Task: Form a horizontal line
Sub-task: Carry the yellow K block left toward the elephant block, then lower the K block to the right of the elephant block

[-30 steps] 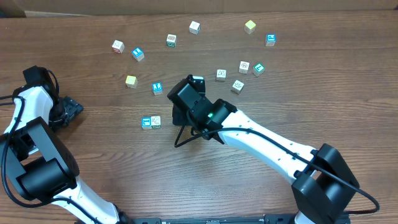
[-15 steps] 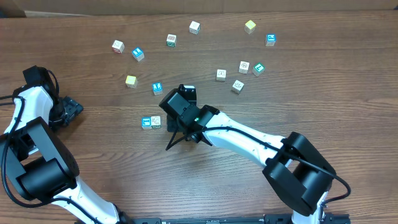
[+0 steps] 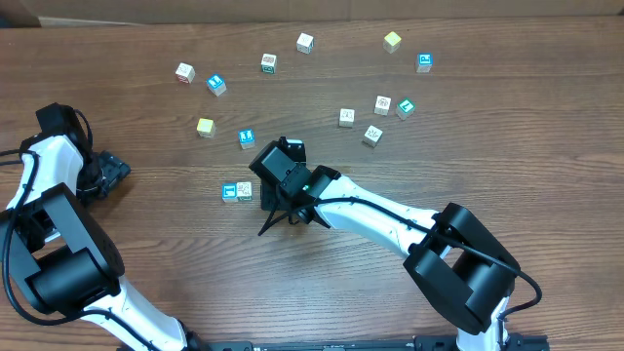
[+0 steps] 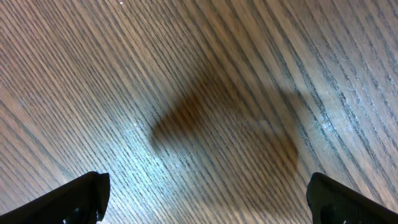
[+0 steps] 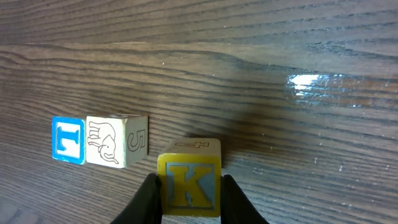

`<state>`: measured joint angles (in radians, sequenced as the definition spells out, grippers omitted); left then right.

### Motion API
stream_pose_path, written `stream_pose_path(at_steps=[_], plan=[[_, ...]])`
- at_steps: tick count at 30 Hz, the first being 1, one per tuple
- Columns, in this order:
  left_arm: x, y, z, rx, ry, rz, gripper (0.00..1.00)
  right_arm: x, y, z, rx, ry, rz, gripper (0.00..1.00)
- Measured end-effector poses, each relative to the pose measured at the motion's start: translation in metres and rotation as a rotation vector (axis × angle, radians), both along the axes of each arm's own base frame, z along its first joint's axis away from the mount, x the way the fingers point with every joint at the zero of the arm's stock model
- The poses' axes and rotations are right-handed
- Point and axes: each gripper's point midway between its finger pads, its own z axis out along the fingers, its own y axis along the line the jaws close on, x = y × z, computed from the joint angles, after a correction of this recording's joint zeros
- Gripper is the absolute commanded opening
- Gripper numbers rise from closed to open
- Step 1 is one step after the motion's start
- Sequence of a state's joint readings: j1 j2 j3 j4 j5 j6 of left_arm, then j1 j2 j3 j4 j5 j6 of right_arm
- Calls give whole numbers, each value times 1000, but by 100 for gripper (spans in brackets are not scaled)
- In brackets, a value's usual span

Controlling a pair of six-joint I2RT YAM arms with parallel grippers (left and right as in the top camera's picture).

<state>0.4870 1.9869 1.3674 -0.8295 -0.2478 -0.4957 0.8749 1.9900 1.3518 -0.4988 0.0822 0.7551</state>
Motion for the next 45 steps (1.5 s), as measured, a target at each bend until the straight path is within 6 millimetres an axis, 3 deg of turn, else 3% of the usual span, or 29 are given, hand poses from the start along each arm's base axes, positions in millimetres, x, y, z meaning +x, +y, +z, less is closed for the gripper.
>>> stream_pose_path(at_steps=[9,12,20,45], plan=[[0,0,0,0,0,0,100,-2,-2,-1,-7,8,0,17],[0,0,0,0,0,0,100,-2,-2,-2,-7,8,-1,24],[0,0,0,0,0,0,100,-2,-2,-2,-7,9,-2,28],[0,0,0,0,0,0,100,-2,-1,-2,-5,12,-1,29]])
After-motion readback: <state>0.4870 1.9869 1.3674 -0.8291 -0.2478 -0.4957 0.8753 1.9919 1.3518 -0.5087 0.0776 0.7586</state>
